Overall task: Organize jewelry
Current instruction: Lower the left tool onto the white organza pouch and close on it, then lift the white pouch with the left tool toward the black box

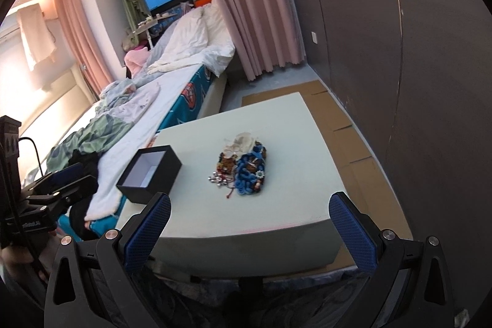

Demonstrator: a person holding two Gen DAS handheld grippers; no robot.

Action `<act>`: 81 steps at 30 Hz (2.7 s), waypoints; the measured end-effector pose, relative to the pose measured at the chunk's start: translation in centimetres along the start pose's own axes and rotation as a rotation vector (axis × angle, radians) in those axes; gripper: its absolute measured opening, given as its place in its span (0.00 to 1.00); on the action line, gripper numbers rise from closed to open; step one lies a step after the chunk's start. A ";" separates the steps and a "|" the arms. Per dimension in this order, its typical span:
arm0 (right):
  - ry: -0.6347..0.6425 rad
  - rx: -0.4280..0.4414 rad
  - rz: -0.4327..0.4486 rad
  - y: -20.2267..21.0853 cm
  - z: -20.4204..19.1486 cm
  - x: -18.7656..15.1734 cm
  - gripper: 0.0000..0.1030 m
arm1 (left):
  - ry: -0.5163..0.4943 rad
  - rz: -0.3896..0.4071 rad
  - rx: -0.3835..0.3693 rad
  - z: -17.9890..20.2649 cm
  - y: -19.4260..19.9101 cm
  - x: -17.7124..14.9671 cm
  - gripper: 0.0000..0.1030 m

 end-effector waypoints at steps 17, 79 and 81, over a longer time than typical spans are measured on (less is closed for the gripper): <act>-0.136 -0.017 -0.084 -5.7 5.4 0.8 1.00 | -0.062 -0.176 -0.082 2.2 -9.2 3.5 0.79; 0.108 0.187 -0.381 -16.4 -5.7 3.1 0.66 | 0.113 -0.148 -0.072 -6.9 -10.4 9.7 0.00; 0.140 0.191 -0.414 -17.3 -6.5 2.3 0.61 | 0.131 -0.135 -0.063 -7.7 -9.5 9.4 0.00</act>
Point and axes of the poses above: each gripper's, at about its wrist camera, not at the fingertips, and y roughly against the way its jaws point, z to its right, x to its top, the point moved 5 cm from there along -y, roughly the way its jaws point, and after that the axes turned 1 degree about y, right-handed, at the moved point
